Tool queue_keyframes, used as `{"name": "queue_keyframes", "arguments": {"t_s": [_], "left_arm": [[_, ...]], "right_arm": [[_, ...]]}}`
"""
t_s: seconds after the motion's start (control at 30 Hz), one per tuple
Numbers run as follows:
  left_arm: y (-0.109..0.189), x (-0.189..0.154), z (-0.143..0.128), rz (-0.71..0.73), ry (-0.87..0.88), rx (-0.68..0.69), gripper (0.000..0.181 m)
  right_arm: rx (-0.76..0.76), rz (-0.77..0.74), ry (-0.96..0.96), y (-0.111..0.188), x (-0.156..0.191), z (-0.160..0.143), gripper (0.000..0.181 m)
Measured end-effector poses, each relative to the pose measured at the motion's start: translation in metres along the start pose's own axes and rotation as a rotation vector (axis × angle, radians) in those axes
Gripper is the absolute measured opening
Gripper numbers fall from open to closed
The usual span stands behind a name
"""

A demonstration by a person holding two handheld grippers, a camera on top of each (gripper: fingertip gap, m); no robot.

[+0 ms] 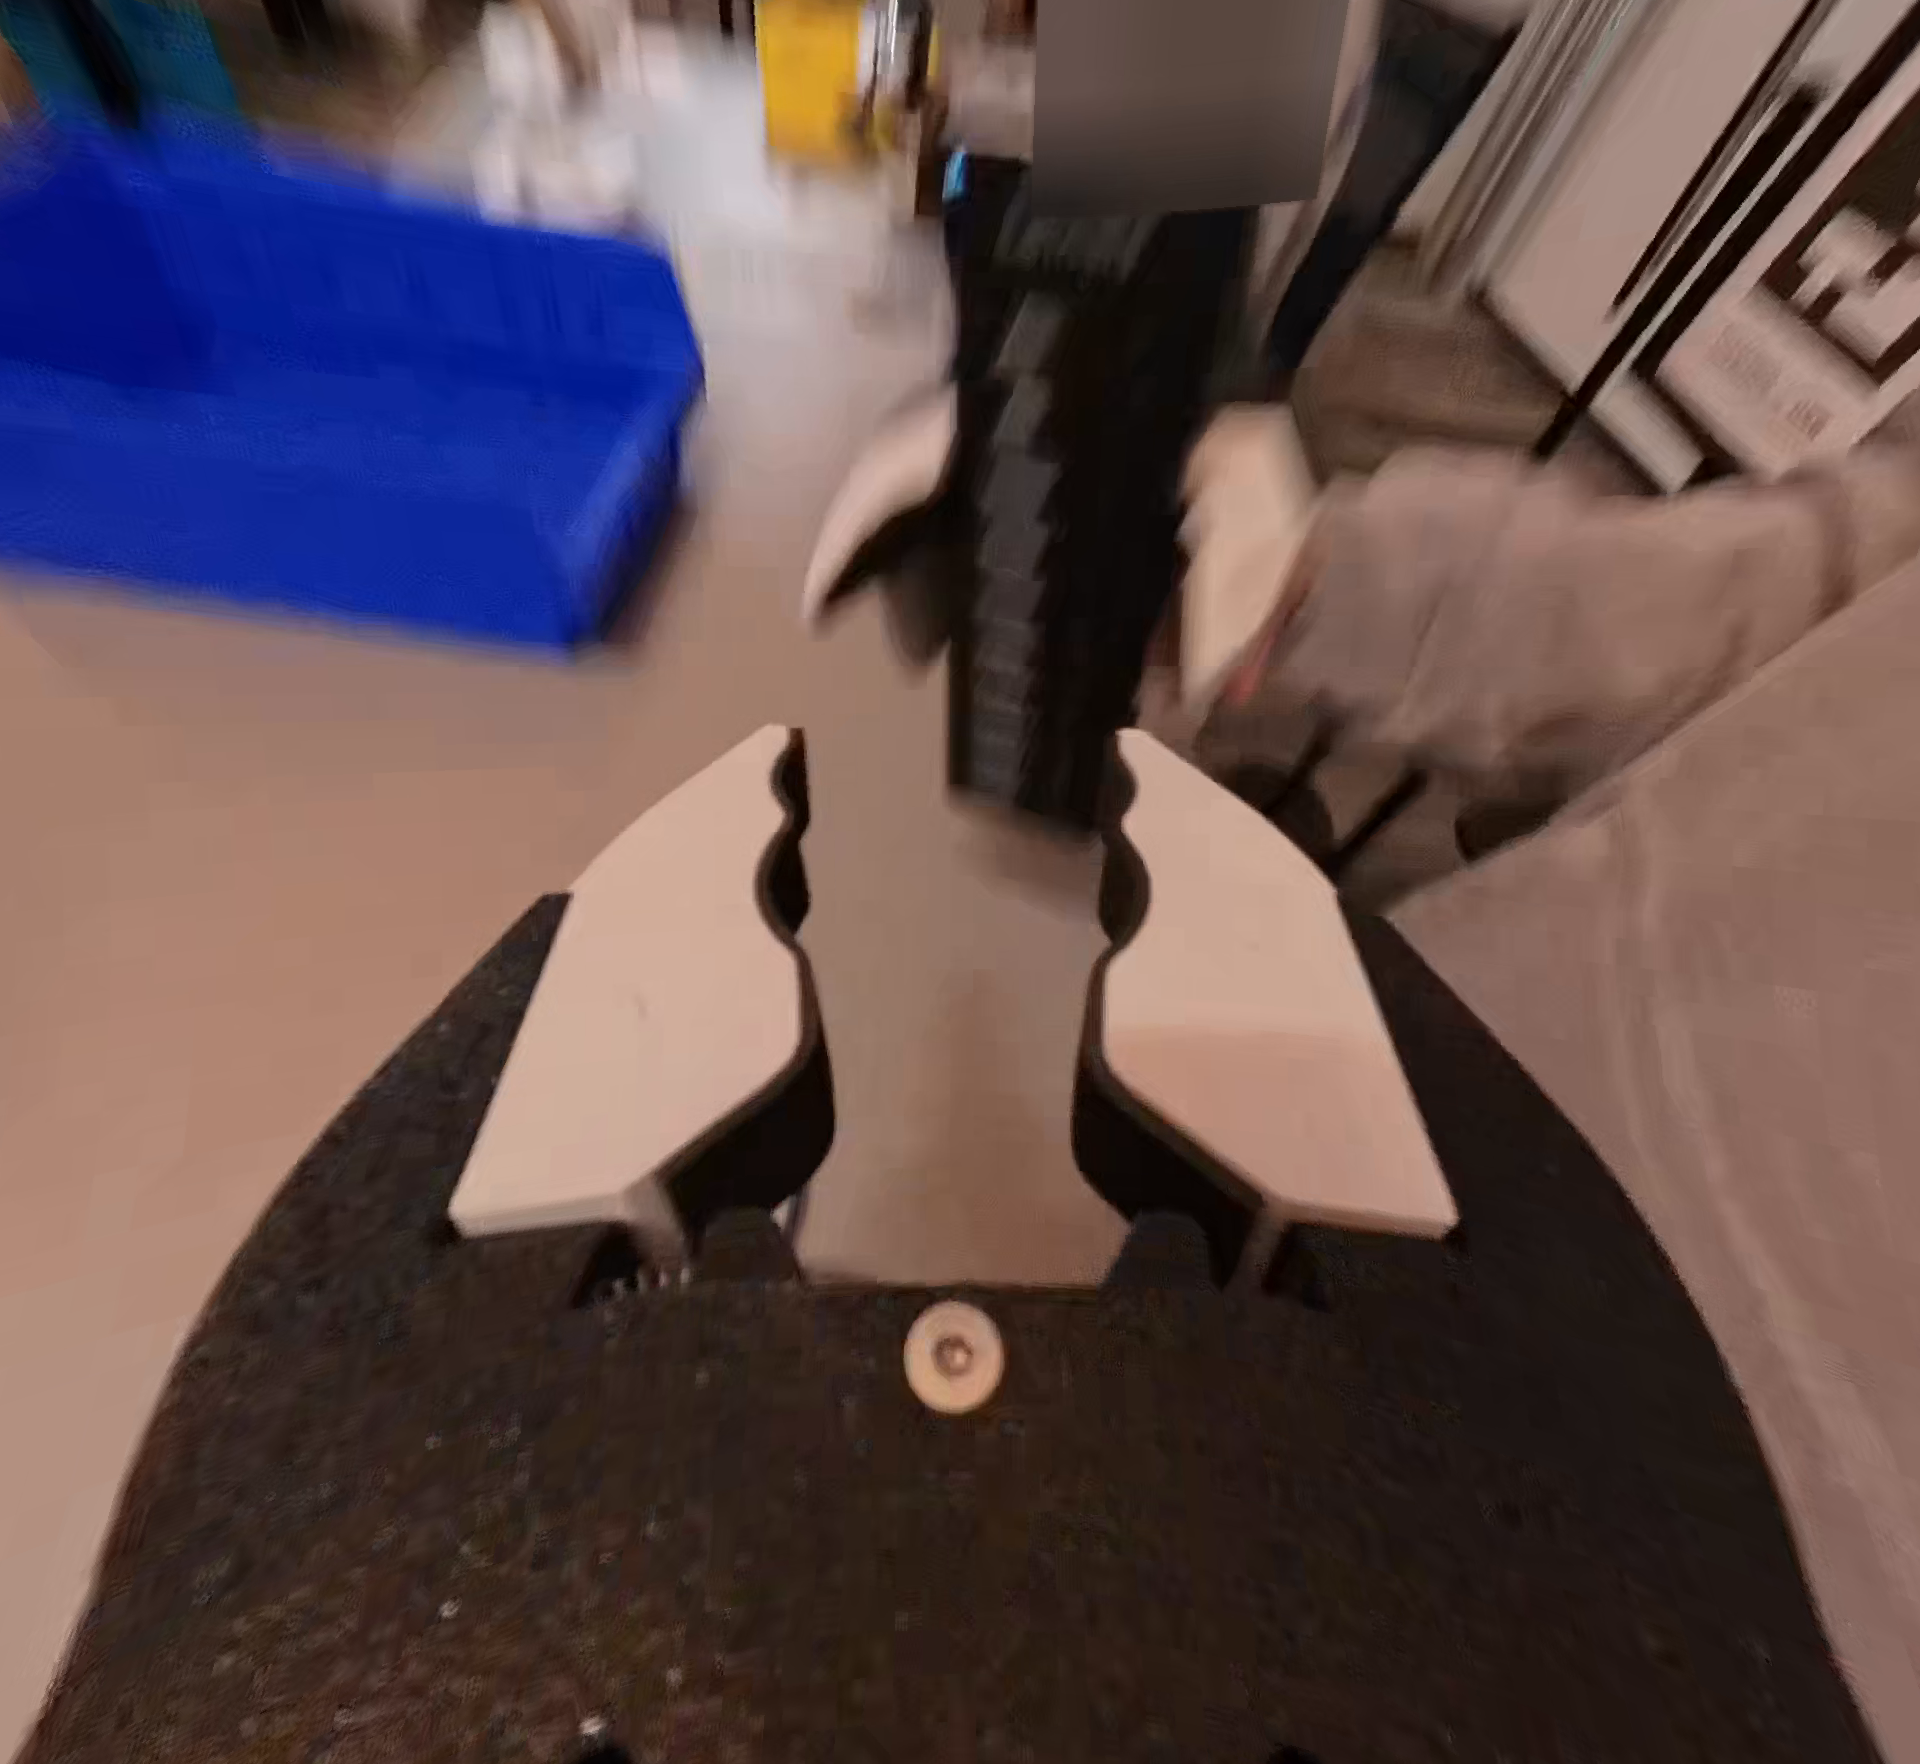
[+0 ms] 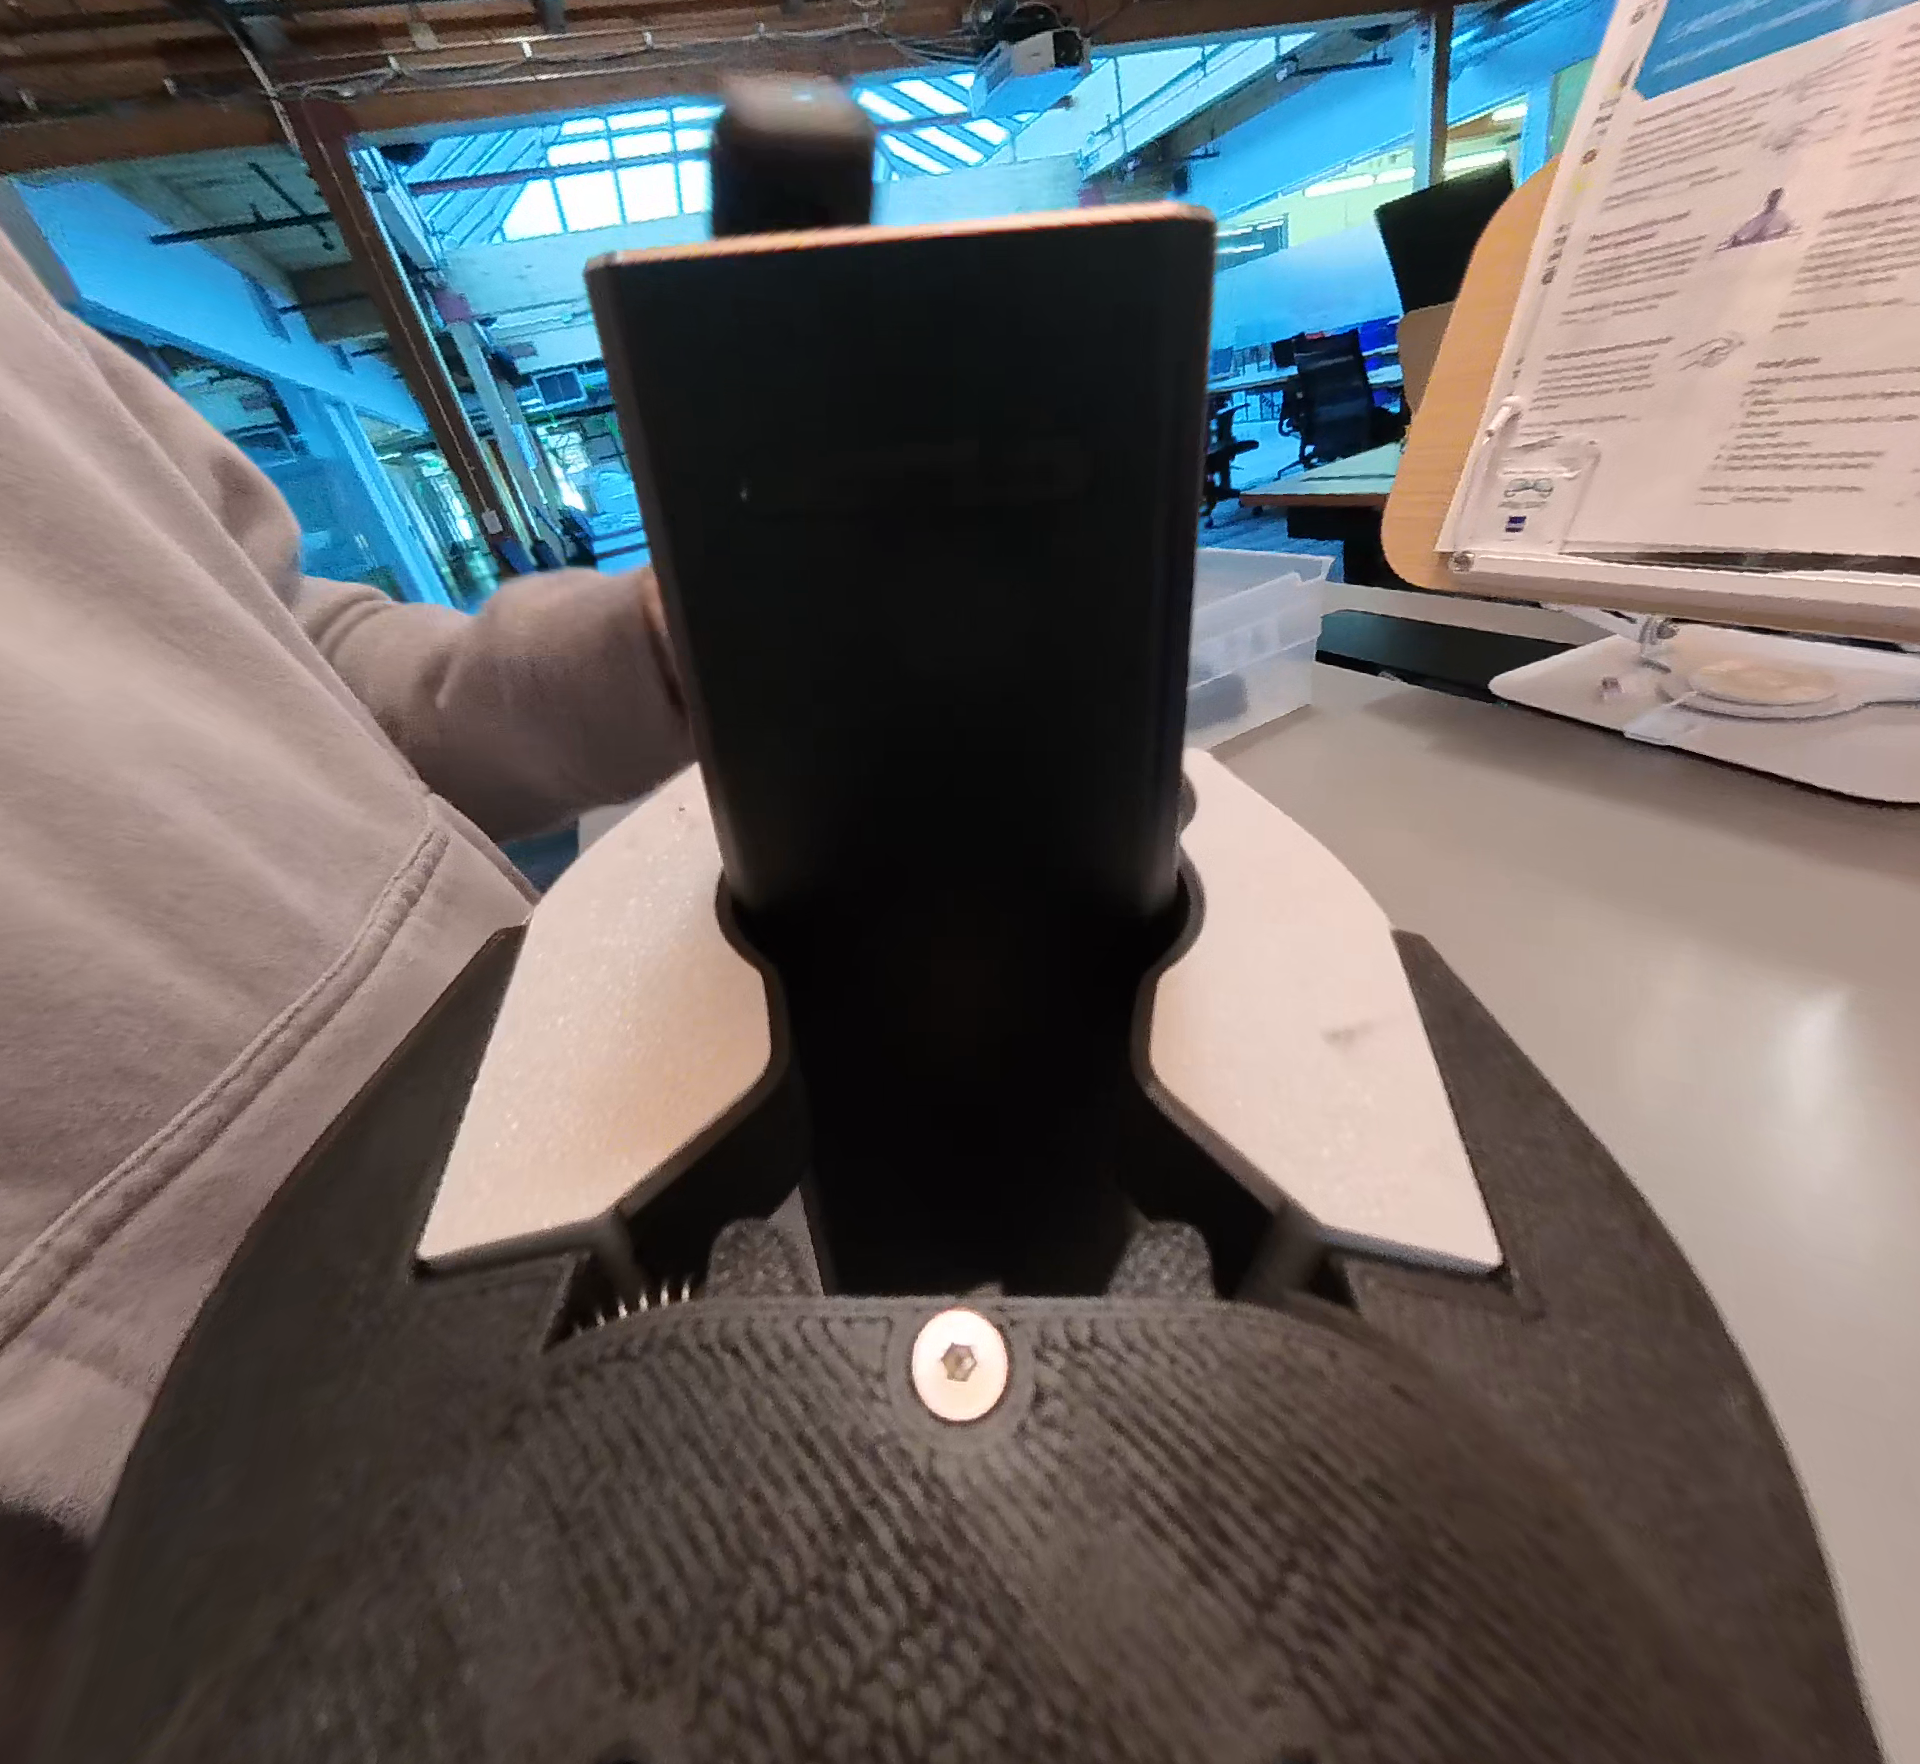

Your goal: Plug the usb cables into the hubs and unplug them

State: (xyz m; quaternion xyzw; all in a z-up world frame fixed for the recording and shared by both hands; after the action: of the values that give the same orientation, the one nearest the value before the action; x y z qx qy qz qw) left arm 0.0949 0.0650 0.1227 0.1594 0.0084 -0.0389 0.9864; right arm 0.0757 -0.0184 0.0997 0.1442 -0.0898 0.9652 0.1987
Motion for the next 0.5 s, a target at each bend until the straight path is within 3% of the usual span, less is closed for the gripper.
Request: {"name": "queue_keyframes", "arguments": {"t_s": [0.03,0.1,0.2,0.23,0.3,0.5], "left_arm": [[0.004,-0.006,0.024,0.024,-0.043,-0.075,0.061],[0.004,-0.011,0.054,0.089,-0.099,-0.099,0.072],[-0.009,-0.008,0.059,0.126,-0.129,0.018,0.09],[-0.013,-0.009,0.057,0.114,-0.137,0.047,0.088],[-0.016,-0.007,0.056,0.119,-0.152,0.069,0.063],[-0.013,-0.008,0.063,0.043,-0.2,0.031,0.061]], "right_arm": [[0.008,0.008,-0.003,-0.005,0.0,-0.001,0.074],[0.033,0.03,-0.001,-0.018,0.003,-0.002,0.073],[0.099,0.053,0.031,-0.037,0.007,-0.005,0.073],[0.115,0.051,0.044,-0.043,0.009,-0.004,0.073],[0.153,0.068,0.066,-0.051,0.013,-0.004,0.073],[0.157,0.05,0.056,-0.06,0.013,-0.001,0.074]]}}
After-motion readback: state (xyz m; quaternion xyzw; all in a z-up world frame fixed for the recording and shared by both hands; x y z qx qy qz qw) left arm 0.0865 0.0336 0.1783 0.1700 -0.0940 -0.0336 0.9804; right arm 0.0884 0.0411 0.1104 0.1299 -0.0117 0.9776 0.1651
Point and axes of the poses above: each gripper's, where its closed fingertips meet, y back along the fingers, z out of its top, x = y × z across the jaws, the point moved 4 cm from there along y, back along the fingers, and after that the axes turned 6 degrees about -y, right-handed, at the moved point
